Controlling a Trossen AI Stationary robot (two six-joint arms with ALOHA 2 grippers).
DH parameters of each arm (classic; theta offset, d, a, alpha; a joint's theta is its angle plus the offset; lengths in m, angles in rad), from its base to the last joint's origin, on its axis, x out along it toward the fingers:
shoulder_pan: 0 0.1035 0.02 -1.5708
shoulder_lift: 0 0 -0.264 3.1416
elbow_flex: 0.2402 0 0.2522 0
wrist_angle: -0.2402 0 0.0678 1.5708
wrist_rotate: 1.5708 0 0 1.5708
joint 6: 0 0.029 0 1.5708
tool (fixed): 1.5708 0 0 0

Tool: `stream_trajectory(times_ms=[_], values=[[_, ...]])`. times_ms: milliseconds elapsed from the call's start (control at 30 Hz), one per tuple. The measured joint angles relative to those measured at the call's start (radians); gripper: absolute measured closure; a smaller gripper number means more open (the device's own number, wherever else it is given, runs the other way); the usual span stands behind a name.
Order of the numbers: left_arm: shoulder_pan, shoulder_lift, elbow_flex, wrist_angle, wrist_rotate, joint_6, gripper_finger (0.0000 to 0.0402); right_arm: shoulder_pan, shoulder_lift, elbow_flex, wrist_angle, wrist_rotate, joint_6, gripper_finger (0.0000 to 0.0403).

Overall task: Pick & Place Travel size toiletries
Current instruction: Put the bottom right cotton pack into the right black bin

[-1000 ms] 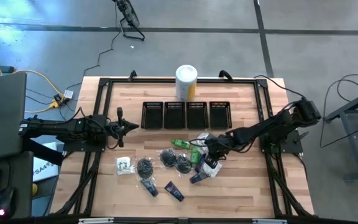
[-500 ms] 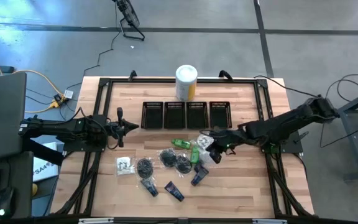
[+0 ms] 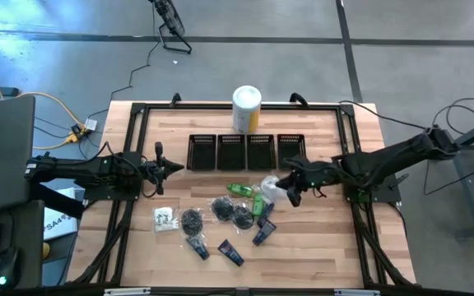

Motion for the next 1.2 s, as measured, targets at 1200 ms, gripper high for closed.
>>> stream_trajectory(times_ms=[1200], values=[[0.000, 0.000, 0.000, 0.000, 0.000, 0.000, 0.0400, -0.193, -0.068, 0.000, 0.056, 0.436, -0.173, 0.0400]])
